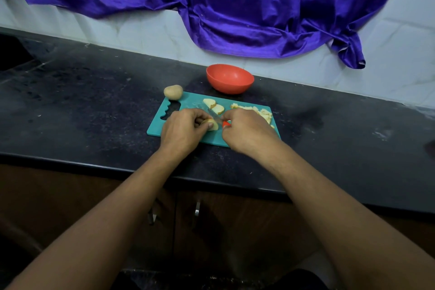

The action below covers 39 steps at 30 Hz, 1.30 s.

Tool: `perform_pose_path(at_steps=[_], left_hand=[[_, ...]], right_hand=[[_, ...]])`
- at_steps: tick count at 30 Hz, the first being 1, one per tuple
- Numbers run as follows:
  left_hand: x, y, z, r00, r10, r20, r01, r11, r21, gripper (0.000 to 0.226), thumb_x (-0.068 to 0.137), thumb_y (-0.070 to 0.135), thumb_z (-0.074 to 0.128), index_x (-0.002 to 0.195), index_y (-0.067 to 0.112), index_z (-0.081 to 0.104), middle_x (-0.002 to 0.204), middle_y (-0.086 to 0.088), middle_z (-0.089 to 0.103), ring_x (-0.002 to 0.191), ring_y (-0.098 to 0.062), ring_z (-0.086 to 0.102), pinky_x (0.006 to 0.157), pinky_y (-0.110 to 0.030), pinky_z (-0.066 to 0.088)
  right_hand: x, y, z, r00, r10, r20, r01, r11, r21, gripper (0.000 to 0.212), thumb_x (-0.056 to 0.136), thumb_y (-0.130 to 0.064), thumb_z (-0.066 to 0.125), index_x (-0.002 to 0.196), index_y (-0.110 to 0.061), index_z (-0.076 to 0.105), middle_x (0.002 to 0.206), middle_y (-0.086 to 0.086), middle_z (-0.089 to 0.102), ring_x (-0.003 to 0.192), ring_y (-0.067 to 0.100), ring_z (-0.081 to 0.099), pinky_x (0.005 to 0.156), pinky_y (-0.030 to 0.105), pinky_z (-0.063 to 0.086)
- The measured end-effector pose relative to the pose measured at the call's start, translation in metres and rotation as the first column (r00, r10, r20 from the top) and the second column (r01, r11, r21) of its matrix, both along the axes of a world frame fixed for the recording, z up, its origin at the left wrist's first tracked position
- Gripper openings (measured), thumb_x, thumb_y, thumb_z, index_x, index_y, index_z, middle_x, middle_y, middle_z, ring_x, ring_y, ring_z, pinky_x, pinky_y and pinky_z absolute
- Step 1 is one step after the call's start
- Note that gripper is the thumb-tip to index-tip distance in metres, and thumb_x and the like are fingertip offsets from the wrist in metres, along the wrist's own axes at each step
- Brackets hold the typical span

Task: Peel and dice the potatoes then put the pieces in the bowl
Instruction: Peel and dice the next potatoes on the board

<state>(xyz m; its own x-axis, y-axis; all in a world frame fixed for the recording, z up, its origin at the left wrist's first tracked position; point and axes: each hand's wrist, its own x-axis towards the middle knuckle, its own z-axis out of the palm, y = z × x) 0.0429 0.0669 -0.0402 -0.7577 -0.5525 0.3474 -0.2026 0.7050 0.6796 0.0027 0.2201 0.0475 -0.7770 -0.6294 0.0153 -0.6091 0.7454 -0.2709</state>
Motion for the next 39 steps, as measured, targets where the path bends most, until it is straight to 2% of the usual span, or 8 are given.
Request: perform_pose_path(at_steps=[4, 9, 15, 20, 26, 30, 35, 39], left_hand=[[0.001, 0.001, 0.001, 1.000, -0.007, 0.000, 0.007, 1.000, -0.004, 0.016, 0.088, 0.038, 0.077, 0.104, 0.033, 0.076, 0.093, 0.017, 0.075, 0.088, -0.003, 0.068, 0.086, -0.039, 0.058], [0.003, 0.002, 0.001, 1.000, -0.008, 0.002, 0.008, 1.000, -0.012, 0.014, 0.090, 0.036, 0.075, 0.104, 0.033, 0.076, 0.093, 0.016, 0.075, 0.089, -0.004, 0.068, 0.086, -0.038, 0.057], [-0.001, 0.001, 0.001, 1.000, 0.024, 0.015, -0.024, 1.000, -0.003, 0.014, 0.089, 0.037, 0.076, 0.103, 0.032, 0.076, 0.092, 0.015, 0.075, 0.091, -0.007, 0.068, 0.086, -0.039, 0.057], [-0.001, 0.000, 0.001, 0.999, 0.037, 0.001, -0.037, 0.999, 0.006, 0.022, 0.090, 0.035, 0.076, 0.111, 0.028, 0.076, 0.100, 0.011, 0.075, 0.094, -0.008, 0.067, 0.087, -0.034, 0.055], [0.004, 0.000, 0.000, 1.000, -0.014, -0.008, 0.014, 1.000, 0.010, 0.026, 0.093, 0.031, 0.074, 0.118, 0.032, 0.075, 0.106, 0.013, 0.076, 0.093, -0.003, 0.066, 0.092, -0.035, 0.056], [0.004, 0.001, 0.000, 0.999, -0.015, -0.033, 0.017, 0.998, 0.057, 0.023, 0.089, 0.029, 0.079, 0.112, 0.030, 0.076, 0.099, 0.017, 0.074, 0.088, 0.002, 0.066, 0.092, -0.033, 0.057], [0.005, 0.001, 0.000, 0.998, -0.012, -0.064, 0.017, 0.997, 0.073, 0.015, 0.087, 0.028, 0.081, 0.101, 0.031, 0.077, 0.084, 0.022, 0.068, 0.083, 0.005, 0.065, 0.087, -0.027, 0.057], [0.005, 0.001, -0.001, 0.998, -0.013, -0.061, 0.016, 0.998, 0.056, 0.016, 0.088, 0.028, 0.080, 0.103, 0.029, 0.077, 0.090, 0.018, 0.073, 0.084, 0.004, 0.065, 0.087, -0.027, 0.057]], right_hand=[[-0.002, -0.010, 0.013, 1.000, -0.008, 0.020, 0.007, 0.998, 0.059, 0.033, 0.096, -0.027, 0.056, 0.126, -0.021, 0.069, 0.112, 0.004, 0.069, 0.098, 0.024, 0.064, 0.084, 0.036, 0.055], [-0.004, -0.020, 0.018, 0.999, -0.029, 0.045, 0.026, 0.997, 0.077, 0.028, 0.090, -0.022, 0.056, 0.112, -0.019, 0.071, 0.090, 0.003, 0.070, 0.080, 0.021, 0.066, 0.069, 0.035, 0.055], [0.020, -0.009, -0.020, 0.998, -0.024, -0.056, 0.030, 0.993, 0.112, 0.036, 0.097, -0.024, 0.059, 0.132, -0.022, 0.062, 0.106, 0.004, 0.062, 0.094, 0.024, 0.059, 0.073, 0.038, 0.048], [0.034, 0.008, -0.054, 0.978, 0.026, -0.205, -0.004, 0.994, 0.106, 0.061, 0.104, -0.026, 0.047, 0.162, -0.025, 0.027, 0.106, 0.008, 0.065, 0.097, 0.028, 0.064, 0.067, 0.038, 0.043], [0.011, 0.015, -0.030, 0.995, -0.080, 0.065, 0.087, 0.989, -0.121, 0.042, 0.104, -0.027, 0.054, 0.145, -0.034, 0.055, 0.114, -0.002, 0.066, 0.093, 0.017, 0.062, 0.075, 0.036, 0.052], [0.004, 0.011, -0.009, 0.997, -0.068, 0.049, 0.075, 0.984, -0.164, 0.042, 0.100, -0.022, 0.056, 0.141, -0.031, 0.061, 0.127, 0.001, 0.066, 0.095, 0.017, 0.058, 0.077, 0.032, 0.047], [0.005, 0.000, 0.000, 0.997, -0.041, 0.066, 0.049, 0.990, -0.134, 0.036, 0.096, -0.021, 0.057, 0.129, -0.028, 0.069, 0.089, -0.007, 0.060, 0.081, 0.018, 0.057, 0.066, 0.029, 0.040], [0.007, -0.006, 0.007, 0.999, -0.033, 0.022, 0.034, 0.998, -0.060, 0.035, 0.098, -0.023, 0.056, 0.132, -0.024, 0.067, 0.104, 0.000, 0.060, 0.088, 0.020, 0.051, 0.075, 0.031, 0.042]])
